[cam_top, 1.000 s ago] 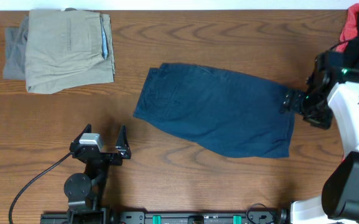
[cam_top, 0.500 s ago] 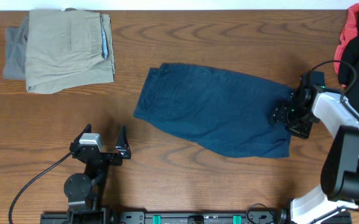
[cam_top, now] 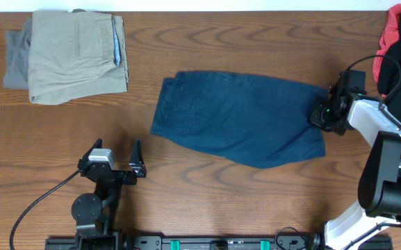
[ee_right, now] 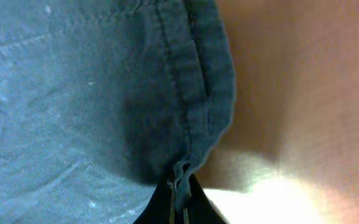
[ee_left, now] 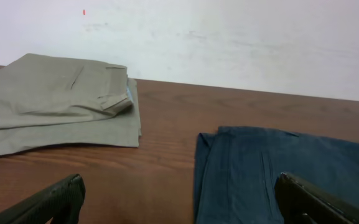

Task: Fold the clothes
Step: 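Pull the shorts' right edge with the right gripper to flatten them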

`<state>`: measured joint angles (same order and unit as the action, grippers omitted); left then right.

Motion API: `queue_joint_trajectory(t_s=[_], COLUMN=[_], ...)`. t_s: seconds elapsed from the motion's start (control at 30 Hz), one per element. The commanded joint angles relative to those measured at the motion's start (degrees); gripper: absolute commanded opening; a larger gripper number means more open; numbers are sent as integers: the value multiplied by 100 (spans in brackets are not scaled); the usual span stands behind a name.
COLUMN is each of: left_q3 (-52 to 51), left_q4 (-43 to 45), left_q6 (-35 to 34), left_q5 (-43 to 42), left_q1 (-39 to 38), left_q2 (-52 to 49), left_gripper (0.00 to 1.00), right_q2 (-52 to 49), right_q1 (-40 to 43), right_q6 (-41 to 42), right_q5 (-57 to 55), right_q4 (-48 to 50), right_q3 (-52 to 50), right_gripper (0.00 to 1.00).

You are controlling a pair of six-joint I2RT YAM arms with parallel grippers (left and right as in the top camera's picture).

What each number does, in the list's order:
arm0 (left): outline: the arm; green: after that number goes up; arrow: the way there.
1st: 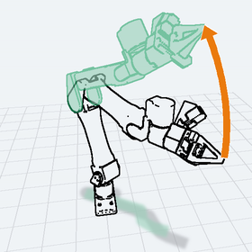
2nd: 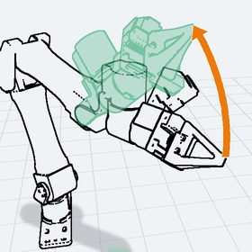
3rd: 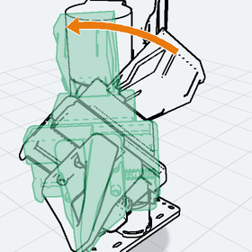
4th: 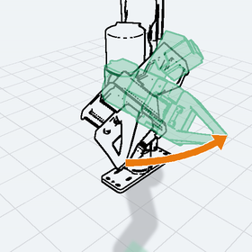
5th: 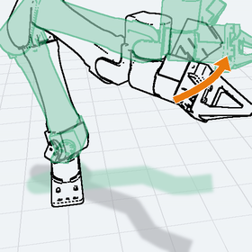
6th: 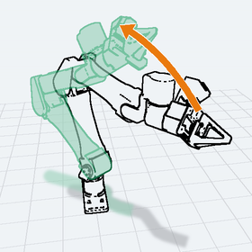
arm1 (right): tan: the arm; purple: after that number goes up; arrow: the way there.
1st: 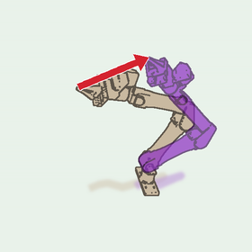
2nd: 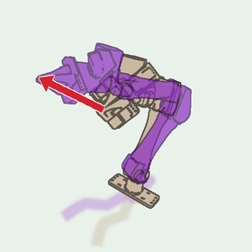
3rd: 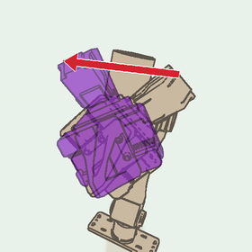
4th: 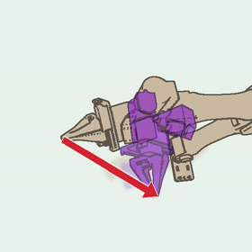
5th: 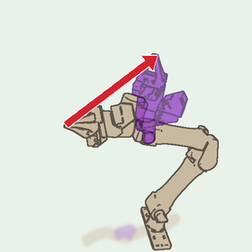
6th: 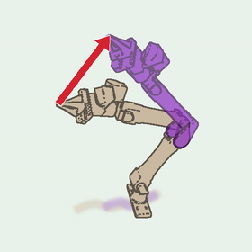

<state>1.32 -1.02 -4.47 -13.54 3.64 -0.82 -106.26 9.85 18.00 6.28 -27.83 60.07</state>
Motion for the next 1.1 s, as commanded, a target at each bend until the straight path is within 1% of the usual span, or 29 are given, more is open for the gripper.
queue_joint_trajectory(t_s=[0.0,0.13,0.23,0.43,0.47,0.5,0.53,0.57,0.7,0.73,0.87,0.97,1.07], left_q3=[-109,-109,-109,-109,-109,-109,-109,-109,-109,-109,-109,-109,-109], left_q4=[-173,-173,-173,-173,-173,-173,-173,-173,-173,-173,-173,-136,11], left_q6=[15,15,15,15,15,15,15,15,17,15,15,0,-361], left_q5=[-74,-74,-74,-74,-74,-74,-74,-74,-74,-74,-74,-81,-101], left_q1=[-24,-24,-24,-24,-24,-24,-24,-24,-24,-24,-24,-24,-24], left_q2=[20,20,20,20,20,20,20,20,20,20,20,20,22], left_gripper=[98,98,98,98,98,98,98,98,98,98,98,98,98], right_q2=[-249,-249,-249,-249,-249,-249,-249,-249,-236,-232,-184,-85,-22], right_q1=[0,-4,-9,4,4,0,0,0,-33,-50,-50,-50,-55], right_q6=[-216,-551,-695,-710,-748,-800,-844,-870,-846,-750,-452,-236,-216], right_q5=[-79,-92,-94,-92,-92,-92,-90,-90,-85,-85,20,382,780], right_q4=[238,479,389,-256,-439,-654,-870,-1154,-2302,-2695,-3676,-4199,-4531], right_q3=[-33,116,420,1438,1655,1875,2065,2288,3056,3300,3834,4030,4044], right_gripper=[1,1,1,1,5,22,69,99,99,99,99,99,99])
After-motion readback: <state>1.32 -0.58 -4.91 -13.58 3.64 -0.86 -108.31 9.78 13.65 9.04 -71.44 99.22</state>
